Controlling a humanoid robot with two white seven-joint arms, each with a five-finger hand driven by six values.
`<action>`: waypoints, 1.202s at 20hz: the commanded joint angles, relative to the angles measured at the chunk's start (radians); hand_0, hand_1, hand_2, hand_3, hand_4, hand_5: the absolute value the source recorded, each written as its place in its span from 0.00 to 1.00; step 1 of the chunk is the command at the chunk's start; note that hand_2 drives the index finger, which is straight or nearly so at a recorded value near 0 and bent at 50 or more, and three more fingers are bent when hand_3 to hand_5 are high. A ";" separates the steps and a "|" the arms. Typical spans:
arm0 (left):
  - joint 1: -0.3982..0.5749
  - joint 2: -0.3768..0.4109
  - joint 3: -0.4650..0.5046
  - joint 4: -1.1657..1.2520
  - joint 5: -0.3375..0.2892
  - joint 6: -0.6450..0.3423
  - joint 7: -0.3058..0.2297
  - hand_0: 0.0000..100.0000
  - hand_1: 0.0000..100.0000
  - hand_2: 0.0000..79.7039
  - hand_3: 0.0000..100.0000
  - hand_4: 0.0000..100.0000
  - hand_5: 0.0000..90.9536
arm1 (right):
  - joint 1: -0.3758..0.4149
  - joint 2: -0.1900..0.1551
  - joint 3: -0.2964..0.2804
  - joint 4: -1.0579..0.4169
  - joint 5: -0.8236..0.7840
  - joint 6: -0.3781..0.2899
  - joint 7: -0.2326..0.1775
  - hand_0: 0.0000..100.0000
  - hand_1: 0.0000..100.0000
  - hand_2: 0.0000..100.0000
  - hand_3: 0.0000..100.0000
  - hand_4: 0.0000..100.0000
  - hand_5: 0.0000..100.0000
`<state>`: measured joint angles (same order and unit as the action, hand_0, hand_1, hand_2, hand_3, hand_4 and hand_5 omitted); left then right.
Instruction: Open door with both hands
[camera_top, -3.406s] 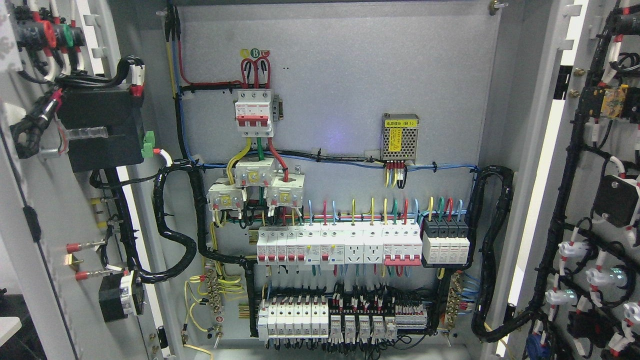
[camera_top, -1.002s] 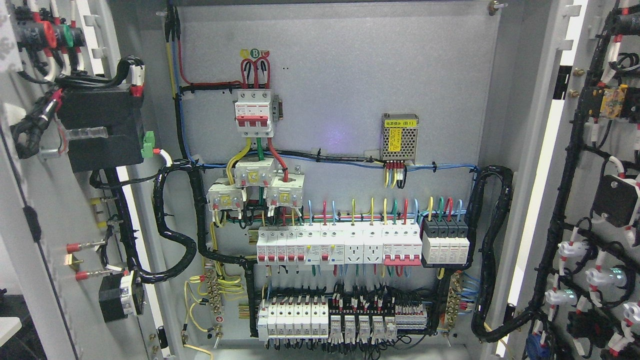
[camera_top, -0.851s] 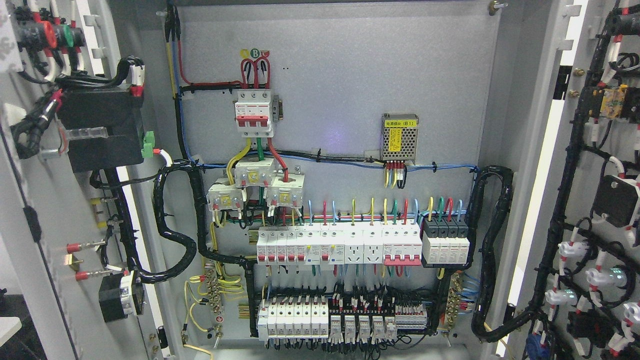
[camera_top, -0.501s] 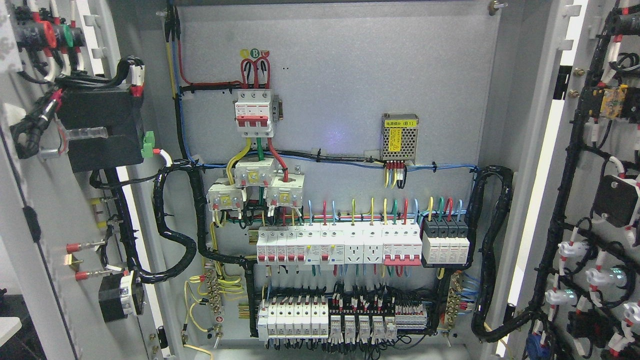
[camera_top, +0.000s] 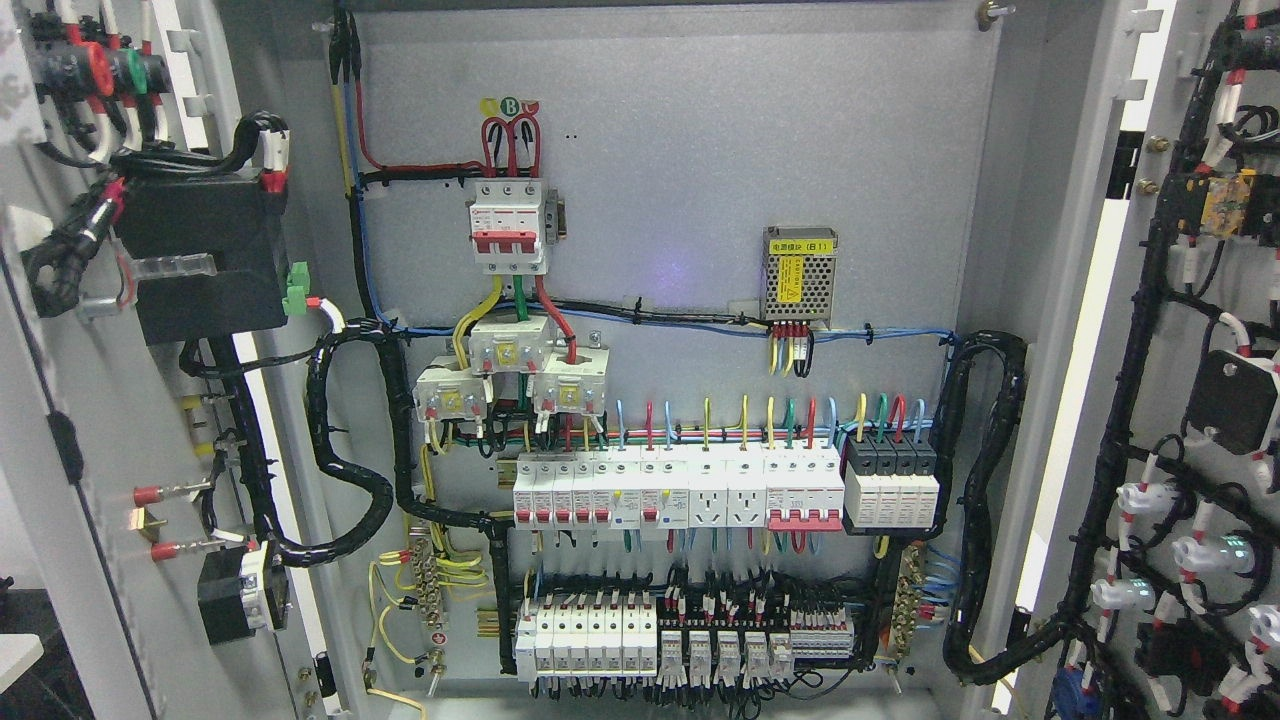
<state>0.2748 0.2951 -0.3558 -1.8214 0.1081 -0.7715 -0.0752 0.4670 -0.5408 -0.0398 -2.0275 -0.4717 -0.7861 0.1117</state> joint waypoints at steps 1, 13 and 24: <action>0.001 0.075 0.092 -0.030 0.068 -0.247 0.000 0.00 0.00 0.00 0.00 0.03 0.00 | 0.001 -0.027 -0.035 0.039 -0.010 -0.071 0.000 0.00 0.00 0.00 0.00 0.00 0.00; -0.005 0.079 0.121 -0.026 0.140 -0.393 -0.002 0.00 0.00 0.00 0.00 0.03 0.00 | -0.011 -0.016 -0.075 0.041 -0.065 -0.102 0.000 0.00 0.00 0.00 0.00 0.00 0.00; -0.009 0.118 0.152 -0.022 0.211 -0.525 -0.008 0.00 0.00 0.00 0.00 0.03 0.00 | -0.002 -0.037 -0.086 0.039 -0.179 -0.102 0.003 0.00 0.00 0.00 0.00 0.00 0.00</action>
<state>0.2622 0.3809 -0.2434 -1.8431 0.2861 -0.7719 -0.0794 0.4604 -0.5629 -0.1092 -1.9913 -0.5897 -0.7853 0.1104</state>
